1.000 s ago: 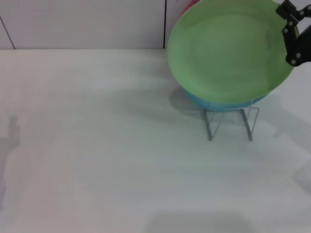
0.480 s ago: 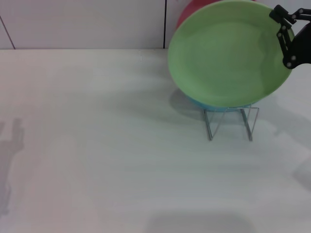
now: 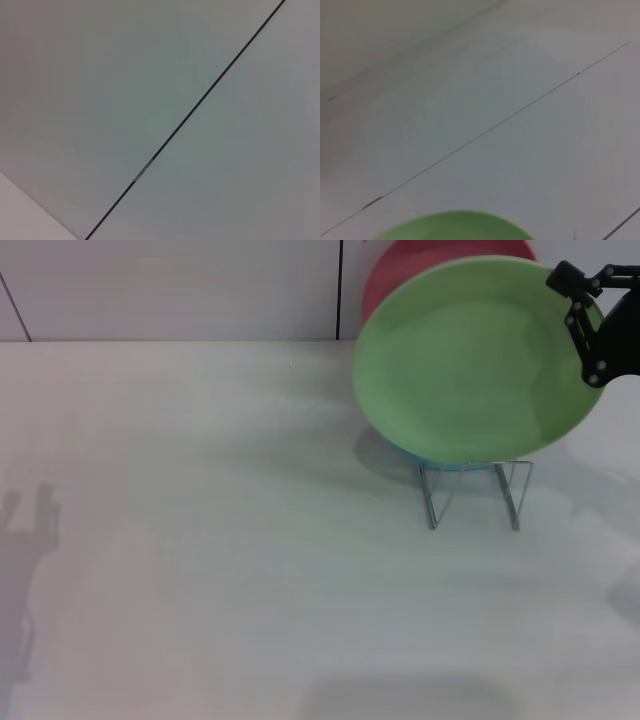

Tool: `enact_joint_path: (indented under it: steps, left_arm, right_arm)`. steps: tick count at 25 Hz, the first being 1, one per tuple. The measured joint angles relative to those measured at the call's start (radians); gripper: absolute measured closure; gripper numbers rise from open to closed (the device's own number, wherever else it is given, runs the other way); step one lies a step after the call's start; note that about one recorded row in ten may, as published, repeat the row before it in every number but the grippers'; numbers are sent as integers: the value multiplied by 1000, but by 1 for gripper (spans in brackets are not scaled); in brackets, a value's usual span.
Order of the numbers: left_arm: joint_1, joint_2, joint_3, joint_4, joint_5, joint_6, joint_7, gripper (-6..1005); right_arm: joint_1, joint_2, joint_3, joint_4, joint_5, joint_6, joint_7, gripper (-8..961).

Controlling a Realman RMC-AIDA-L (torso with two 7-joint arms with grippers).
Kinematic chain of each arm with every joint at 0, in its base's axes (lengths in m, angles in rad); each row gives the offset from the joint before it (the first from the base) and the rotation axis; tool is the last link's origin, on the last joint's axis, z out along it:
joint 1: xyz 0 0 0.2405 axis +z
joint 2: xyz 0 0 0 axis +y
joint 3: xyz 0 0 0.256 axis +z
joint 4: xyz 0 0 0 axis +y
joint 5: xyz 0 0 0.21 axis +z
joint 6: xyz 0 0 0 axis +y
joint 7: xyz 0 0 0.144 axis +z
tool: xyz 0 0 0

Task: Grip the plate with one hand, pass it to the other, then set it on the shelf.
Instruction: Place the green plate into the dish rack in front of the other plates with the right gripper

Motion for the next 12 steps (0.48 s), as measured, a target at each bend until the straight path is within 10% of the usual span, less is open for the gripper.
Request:
enact_joint_path:
  steps: [12]
  left_arm:
    - [-7, -1, 1, -23, 2, -4, 1, 519]
  right_arm:
    - [24, -23, -44, -35, 2, -2, -14, 940]
